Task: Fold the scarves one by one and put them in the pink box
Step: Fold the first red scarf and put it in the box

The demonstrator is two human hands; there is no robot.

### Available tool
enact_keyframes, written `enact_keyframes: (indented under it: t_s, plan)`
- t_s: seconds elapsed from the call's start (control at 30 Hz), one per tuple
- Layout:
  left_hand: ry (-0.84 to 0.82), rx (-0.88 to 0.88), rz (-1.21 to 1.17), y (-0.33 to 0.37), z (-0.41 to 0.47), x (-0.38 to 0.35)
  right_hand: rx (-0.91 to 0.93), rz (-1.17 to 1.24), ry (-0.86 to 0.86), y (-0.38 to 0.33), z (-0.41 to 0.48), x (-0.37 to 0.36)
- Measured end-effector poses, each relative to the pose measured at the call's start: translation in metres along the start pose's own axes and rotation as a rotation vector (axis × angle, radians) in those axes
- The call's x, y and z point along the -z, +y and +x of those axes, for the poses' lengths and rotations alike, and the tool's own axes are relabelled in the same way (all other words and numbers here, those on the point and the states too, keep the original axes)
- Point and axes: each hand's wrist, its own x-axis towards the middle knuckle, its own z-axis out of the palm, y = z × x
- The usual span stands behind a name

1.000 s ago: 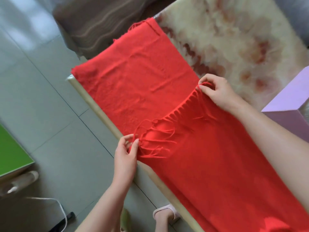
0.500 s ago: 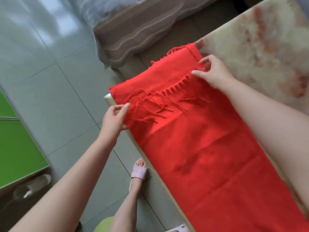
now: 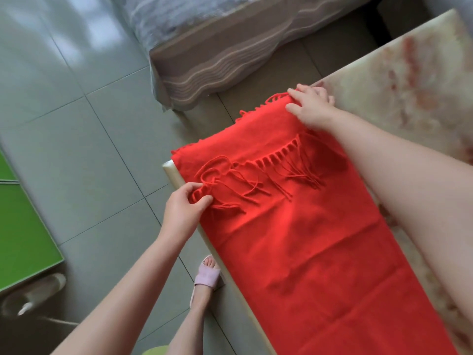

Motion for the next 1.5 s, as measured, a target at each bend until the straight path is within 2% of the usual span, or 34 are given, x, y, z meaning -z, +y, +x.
enact_keyframes:
  t_s: [0.1,0.23,0.33,0.4,0.47,0.57,0.7,0.8,0.9,1.0,1.1,1.17,1.3,1.4,1.5]
  plan:
    - [0.007,0.008,-0.037,-0.002,0.001,-0.003,-0.025,-0.054,0.02,-0.008,0.015,0.005]
    - [0.006,0.026,-0.046,-0.003,0.004,-0.005,0.061,0.206,0.222,0.012,-0.001,0.002]
    - [-0.008,0.088,-0.141,-0.006,0.006,-0.003,0.109,0.302,0.106,0.042,-0.038,-0.005]
    - [-0.031,0.129,-0.221,-0.005,0.002,0.0,0.121,0.284,0.023,0.059,-0.058,-0.011]
    - [-0.073,0.11,-0.189,-0.006,-0.005,0.002,0.105,0.288,-0.02,0.072,-0.065,-0.016]
    - [-0.122,0.053,-0.104,-0.01,-0.014,0.003,0.083,0.333,0.015,0.078,-0.062,-0.021]
    - [-0.059,0.042,-0.152,-0.015,-0.016,0.001,-0.041,0.444,0.067,0.067,-0.052,-0.021]
    - [-0.054,0.166,-0.351,-0.014,-0.019,-0.002,-0.178,0.291,-0.089,0.061,-0.054,-0.013]
    - [-0.065,0.3,-0.514,-0.017,-0.022,-0.004,-0.165,0.188,-0.143,0.066,-0.059,-0.012]
    - [-0.132,0.326,-0.606,-0.017,-0.026,-0.005,-0.137,0.437,-0.072,0.068,-0.061,-0.01]
    - [-0.166,0.324,-0.599,-0.018,-0.027,-0.006,-0.162,0.558,-0.028,0.071,-0.065,-0.004]
    - [-0.173,0.286,-0.544,-0.02,-0.028,-0.008,-0.262,0.629,-0.081,0.078,-0.072,-0.003]
    - [-0.139,0.286,-0.549,-0.02,-0.031,-0.012,-0.453,0.705,-0.309,0.09,-0.084,-0.006]
    - [-0.155,0.318,-0.596,-0.02,-0.035,-0.017,-0.446,0.706,-0.298,0.093,-0.087,-0.009]
    - [-0.163,0.294,-0.586,-0.022,-0.041,-0.019,-0.397,0.861,-0.21,0.091,-0.091,-0.012]
